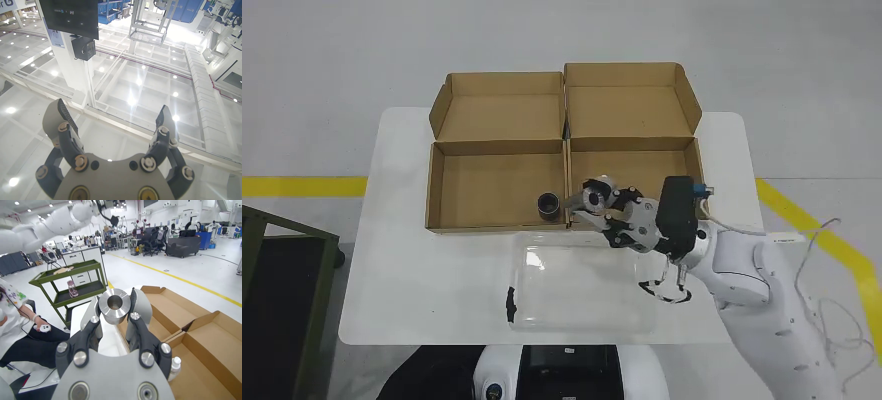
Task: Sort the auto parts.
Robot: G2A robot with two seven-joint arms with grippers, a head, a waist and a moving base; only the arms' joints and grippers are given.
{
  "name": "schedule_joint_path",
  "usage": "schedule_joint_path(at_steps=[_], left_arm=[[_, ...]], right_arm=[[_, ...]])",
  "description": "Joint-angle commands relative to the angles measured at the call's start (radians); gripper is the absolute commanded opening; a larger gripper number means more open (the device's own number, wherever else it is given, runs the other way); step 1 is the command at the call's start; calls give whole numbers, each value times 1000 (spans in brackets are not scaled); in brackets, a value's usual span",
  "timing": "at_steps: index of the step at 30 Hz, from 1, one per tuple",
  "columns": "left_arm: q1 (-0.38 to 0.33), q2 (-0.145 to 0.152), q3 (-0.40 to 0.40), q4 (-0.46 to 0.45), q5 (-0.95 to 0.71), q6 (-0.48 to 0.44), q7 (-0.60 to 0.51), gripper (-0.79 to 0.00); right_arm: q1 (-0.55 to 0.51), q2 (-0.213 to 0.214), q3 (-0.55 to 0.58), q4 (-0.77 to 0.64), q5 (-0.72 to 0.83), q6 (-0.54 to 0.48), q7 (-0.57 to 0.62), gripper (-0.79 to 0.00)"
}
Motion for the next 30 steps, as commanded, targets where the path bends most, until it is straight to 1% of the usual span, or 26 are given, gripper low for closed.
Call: schedule_joint_path(at_steps=[1, 4, 6, 13, 20, 26, 30], left_arm=[[0, 0, 0, 0, 0, 0, 0, 0], [0, 0, 0, 0, 0, 0, 0, 0], [0, 0, 0, 0, 0, 0, 0, 0], [0, 0, 0, 0, 0, 0, 0, 0], [0, 0, 0, 0, 0, 0, 0, 0], [0, 0, 0, 0, 0, 0, 0, 0], [0, 0, 0, 0, 0, 0, 0, 0]], right_arm=[[17, -4, -35, 3, -83, 40, 18, -785], [39, -13, -96, 18, -146, 79, 18, -785], [62, -21, -140, 50, -157, 91, 21, -785], [183, -59, -298, 153, -253, 183, 54, -785], [303, -108, -434, 252, -366, 300, 85, -785], [404, -159, -523, 370, -383, 381, 124, -785], [460, -193, -570, 453, -366, 409, 145, -785]])
